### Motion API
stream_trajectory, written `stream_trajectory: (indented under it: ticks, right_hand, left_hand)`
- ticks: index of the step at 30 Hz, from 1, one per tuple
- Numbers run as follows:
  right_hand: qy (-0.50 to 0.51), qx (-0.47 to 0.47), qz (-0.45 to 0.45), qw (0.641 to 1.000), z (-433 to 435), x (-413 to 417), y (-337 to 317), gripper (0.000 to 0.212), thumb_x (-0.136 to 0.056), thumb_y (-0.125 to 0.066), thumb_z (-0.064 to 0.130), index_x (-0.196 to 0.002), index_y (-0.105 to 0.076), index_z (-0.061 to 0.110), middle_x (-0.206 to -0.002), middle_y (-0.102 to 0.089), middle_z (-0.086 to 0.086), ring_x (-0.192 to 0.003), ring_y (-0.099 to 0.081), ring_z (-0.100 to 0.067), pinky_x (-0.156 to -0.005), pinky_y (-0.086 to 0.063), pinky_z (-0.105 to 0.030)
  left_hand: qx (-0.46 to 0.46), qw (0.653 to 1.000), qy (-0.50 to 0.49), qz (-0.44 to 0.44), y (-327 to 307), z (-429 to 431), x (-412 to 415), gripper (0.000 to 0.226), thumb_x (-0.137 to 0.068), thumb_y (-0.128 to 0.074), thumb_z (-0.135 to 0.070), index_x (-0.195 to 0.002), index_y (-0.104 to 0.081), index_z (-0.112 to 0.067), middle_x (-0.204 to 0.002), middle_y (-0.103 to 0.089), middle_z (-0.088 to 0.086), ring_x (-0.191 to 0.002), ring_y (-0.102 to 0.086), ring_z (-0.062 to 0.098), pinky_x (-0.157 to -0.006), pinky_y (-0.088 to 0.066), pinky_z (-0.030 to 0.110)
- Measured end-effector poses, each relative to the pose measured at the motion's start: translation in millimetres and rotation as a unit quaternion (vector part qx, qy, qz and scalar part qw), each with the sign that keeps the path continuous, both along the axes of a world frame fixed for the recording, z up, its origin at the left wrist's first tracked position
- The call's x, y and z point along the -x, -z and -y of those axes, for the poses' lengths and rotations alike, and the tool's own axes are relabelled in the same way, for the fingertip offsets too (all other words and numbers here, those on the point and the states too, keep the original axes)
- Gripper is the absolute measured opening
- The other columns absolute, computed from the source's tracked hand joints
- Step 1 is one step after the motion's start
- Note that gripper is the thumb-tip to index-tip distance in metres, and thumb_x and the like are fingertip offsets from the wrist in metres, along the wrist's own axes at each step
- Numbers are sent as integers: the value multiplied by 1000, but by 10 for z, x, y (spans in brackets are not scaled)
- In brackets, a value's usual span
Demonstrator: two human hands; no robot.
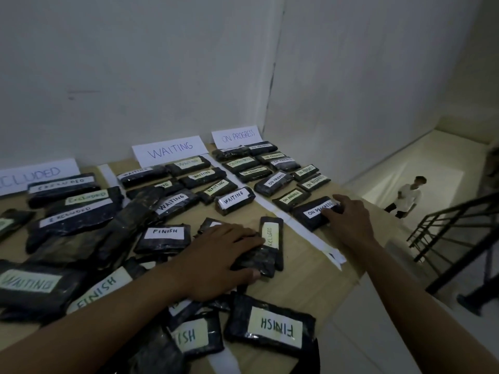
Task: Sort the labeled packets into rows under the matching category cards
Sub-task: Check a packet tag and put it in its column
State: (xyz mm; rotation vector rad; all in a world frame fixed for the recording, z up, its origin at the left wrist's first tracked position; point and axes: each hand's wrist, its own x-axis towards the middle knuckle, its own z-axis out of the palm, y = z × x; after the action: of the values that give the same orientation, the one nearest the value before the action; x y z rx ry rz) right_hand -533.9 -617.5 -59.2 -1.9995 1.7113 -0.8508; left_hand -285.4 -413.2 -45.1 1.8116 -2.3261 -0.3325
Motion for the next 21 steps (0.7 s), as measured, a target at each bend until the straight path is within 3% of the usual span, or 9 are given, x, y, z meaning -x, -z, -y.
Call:
stream_trajectory:
  ticks: [3, 6, 8, 11, 15, 18, 21]
  right_hand:
    - [-18, 50, -20, 998, -46, -6, 50, 38, -88, -58, 41, -124, -60, 30, -129, -50, -10, -123, -44, -32, -99, -40, -40]
    - [-49, 49, -95, 993, -24, 5, 126, 56, -78, -47, 61, -121, -62, 30, -129, -54, -6, -121, -46, -29, -96, -34, -36]
    - [-54, 54, -126, 989, -5, 1, 142, 60, -75, -43, 63, -122, -61, 30, -132, -53, -6, -123, -45, -28, -98, -29, -35]
    - [-49, 77, -86, 992, -80, -16, 106, 48, -82, -57, 50, -125, -58, 28, -133, -51, -9, -122, -45, -30, -99, -33, -37]
    - [-63, 113, 30, 991, -489, -65, -30, 37, -81, -69, 37, -115, -64, 22, -117, -59, -4, -102, -55, -22, -84, -49, -36]
    - [-165, 71, 60, 982, -971, -60, -240, 19, -82, -70, 32, -98, -64, 23, -96, -64, 8, -79, -56, -6, -65, -42, -22]
    - [-300, -10, 27, 953, -1452, -48, -402, 20, -75, -71, 44, -90, -63, 34, -87, -64, 11, -74, -56, -6, -60, -42, -18]
  left_hand:
    - [3, 1000, -2, -8, 18, 8, -2, 66, -91, -34, -67, -149, -15, -43, -156, -15, -20, -144, -7, 6, -118, -8, 33]
    - [5, 1000, 0, -6, 28, 17, -6, 66, -91, -34, -68, -149, -15, -44, -156, -15, -19, -144, -8, 7, -118, -9, 35]
    - [6, 1000, -2, -8, 12, 18, 0, 66, -91, -36, -67, -149, -16, -43, -156, -16, -19, -143, -8, 5, -118, -9, 33]
    - [-1, 1000, -6, -22, -37, 7, 18, 66, -91, -41, -64, -149, -19, -42, -156, -18, -18, -141, -10, 2, -117, -9, 30]
    - [8, 999, -23, -31, -136, -25, 44, 67, -90, -49, -59, -148, -26, -37, -153, -27, -13, -138, -20, 6, -113, -16, 26]
    - [27, 998, -29, -40, -207, -86, 51, 64, -89, -52, -58, -146, -32, -36, -146, -37, -11, -132, -27, 7, -106, -23, 23]
    - [39, 998, -25, -44, -285, -206, 18, 57, -89, -54, -56, -141, -40, -36, -137, -44, -11, -125, -36, 7, -100, -31, 23]
